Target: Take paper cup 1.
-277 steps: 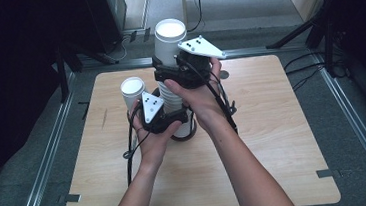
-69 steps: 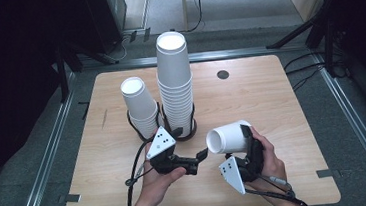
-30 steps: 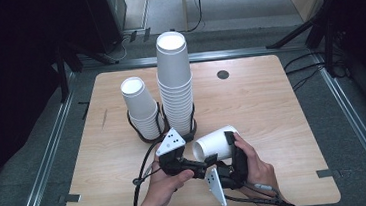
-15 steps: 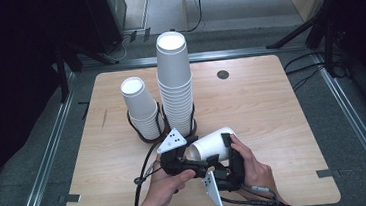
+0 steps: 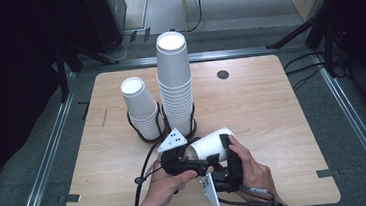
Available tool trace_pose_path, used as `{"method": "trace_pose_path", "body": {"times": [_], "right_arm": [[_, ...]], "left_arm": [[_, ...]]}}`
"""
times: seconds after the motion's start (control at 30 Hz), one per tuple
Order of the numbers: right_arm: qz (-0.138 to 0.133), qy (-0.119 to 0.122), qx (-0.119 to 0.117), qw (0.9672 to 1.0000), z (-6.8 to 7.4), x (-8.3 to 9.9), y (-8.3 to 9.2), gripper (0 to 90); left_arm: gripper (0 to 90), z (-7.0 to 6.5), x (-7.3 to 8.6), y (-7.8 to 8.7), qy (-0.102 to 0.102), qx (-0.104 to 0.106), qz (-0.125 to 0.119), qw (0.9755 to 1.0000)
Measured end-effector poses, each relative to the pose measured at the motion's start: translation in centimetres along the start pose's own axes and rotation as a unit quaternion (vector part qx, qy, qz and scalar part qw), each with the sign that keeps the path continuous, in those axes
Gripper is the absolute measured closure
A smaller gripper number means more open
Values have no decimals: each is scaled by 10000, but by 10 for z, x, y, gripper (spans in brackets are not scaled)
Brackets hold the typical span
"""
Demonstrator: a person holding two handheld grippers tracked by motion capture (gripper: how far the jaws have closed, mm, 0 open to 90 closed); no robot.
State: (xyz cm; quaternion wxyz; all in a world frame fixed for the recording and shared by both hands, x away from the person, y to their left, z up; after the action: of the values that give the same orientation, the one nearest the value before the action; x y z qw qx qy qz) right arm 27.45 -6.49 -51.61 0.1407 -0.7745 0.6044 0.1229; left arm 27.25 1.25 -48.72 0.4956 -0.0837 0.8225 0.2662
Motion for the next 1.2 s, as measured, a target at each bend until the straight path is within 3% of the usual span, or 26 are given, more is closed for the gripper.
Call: {"method": "trace_pose_path", "body": {"times": [0.27,0.73,0.8,1.1,1.2], "right_arm": [[-35,-32,1,10000,0,0,1,137],[-35,6,15,10000,1,-1,2,131],[-56,16,42,10000,1,-1,2,127],[-223,315,209,9990,1,-1,-1,101],[-249,381,125,9989,3,1,-1,86]], "left_arm": [[191,0,0,2,63,156,6,9999],[202,0,1,3,66,178,10,9998],[205,-1,1,3,-13,158,-20,9999],[231,-1,1,5,-34,154,-5,9999],[240,0,0,6,-53,101,5,9999]]}}
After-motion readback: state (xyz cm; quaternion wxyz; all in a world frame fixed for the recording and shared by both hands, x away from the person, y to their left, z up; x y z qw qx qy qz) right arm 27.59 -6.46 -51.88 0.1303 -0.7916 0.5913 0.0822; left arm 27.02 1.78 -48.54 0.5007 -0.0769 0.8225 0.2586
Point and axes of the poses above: each handheld gripper's, and its own axes: y roughly backward along the jaws, x roughly out of its underside, z roughly to its left, the point moved 8 cm from there along -y, roughly forward along the jaws, and after that the axes turned 3 degrees about x, right-handed, at the moved point
